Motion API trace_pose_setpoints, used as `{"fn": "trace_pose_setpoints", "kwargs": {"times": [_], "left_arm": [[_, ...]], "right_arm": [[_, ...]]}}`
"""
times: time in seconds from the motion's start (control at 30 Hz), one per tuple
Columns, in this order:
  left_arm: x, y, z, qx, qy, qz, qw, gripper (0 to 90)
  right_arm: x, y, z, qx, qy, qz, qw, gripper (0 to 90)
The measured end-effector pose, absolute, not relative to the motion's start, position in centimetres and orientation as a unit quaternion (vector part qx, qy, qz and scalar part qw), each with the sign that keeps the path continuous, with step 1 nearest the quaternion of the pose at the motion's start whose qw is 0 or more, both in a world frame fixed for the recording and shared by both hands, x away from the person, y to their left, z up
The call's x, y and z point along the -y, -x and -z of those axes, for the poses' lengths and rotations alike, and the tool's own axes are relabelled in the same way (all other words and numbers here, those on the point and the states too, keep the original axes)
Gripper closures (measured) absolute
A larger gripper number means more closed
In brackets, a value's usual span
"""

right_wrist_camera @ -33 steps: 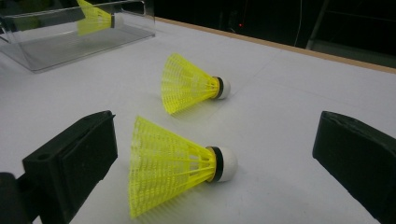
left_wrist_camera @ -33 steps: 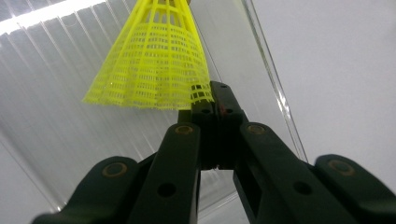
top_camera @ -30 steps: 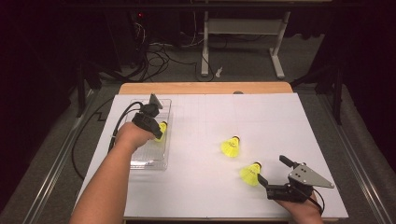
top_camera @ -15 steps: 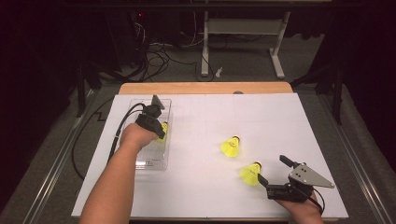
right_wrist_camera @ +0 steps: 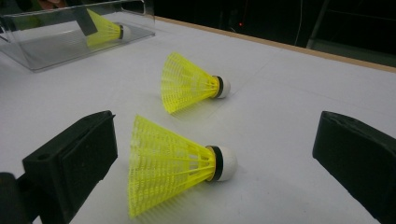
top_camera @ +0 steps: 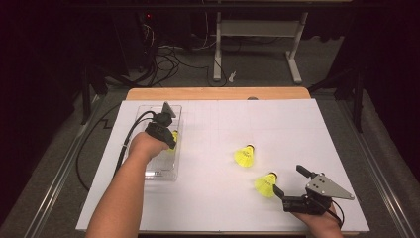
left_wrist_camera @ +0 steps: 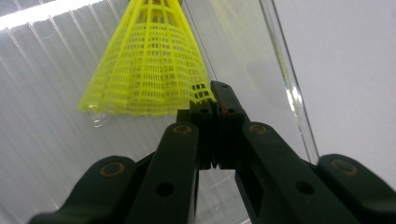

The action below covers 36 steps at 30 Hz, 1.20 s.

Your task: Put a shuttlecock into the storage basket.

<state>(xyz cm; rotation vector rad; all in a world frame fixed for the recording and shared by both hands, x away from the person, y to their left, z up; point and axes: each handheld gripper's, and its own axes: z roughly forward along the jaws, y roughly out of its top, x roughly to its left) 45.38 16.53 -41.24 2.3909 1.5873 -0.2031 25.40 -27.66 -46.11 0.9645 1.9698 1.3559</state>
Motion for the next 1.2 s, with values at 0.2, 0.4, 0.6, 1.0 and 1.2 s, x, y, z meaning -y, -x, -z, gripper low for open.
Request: {"fn": "trace_pose_setpoints", "kwargs": {"times": [0.2, 0.4, 0.6, 1.0, 1.2], "left_arm": [[-16.4, -45.3, 41.5, -0.546, -0.824, 0.072, 0.131, 83.7], [-16.5, -45.1, 41.7, -0.547, -0.826, 0.064, 0.117, 73.2], [-16.8, -44.8, 41.2, -0.546, -0.827, 0.059, 0.119, 65.5], [-17.5, -43.7, 40.2, -0.539, -0.831, 0.055, 0.125, 57.1], [-17.4, -42.8, 39.5, -0.527, -0.840, 0.052, 0.121, 50.7]], "right_arm": [[27.6, -25.4, 46.1, -0.734, -0.359, -0.505, 0.277, 0.6], [27.5, -25.4, 46.1, -0.735, -0.358, -0.504, 0.278, 0.6], [27.5, -25.4, 46.1, -0.736, -0.358, -0.503, 0.278, 0.6], [27.5, -25.4, 46.1, -0.737, -0.357, -0.502, 0.278, 0.6], [27.4, -25.4, 46.2, -0.738, -0.357, -0.501, 0.278, 0.6]]}}
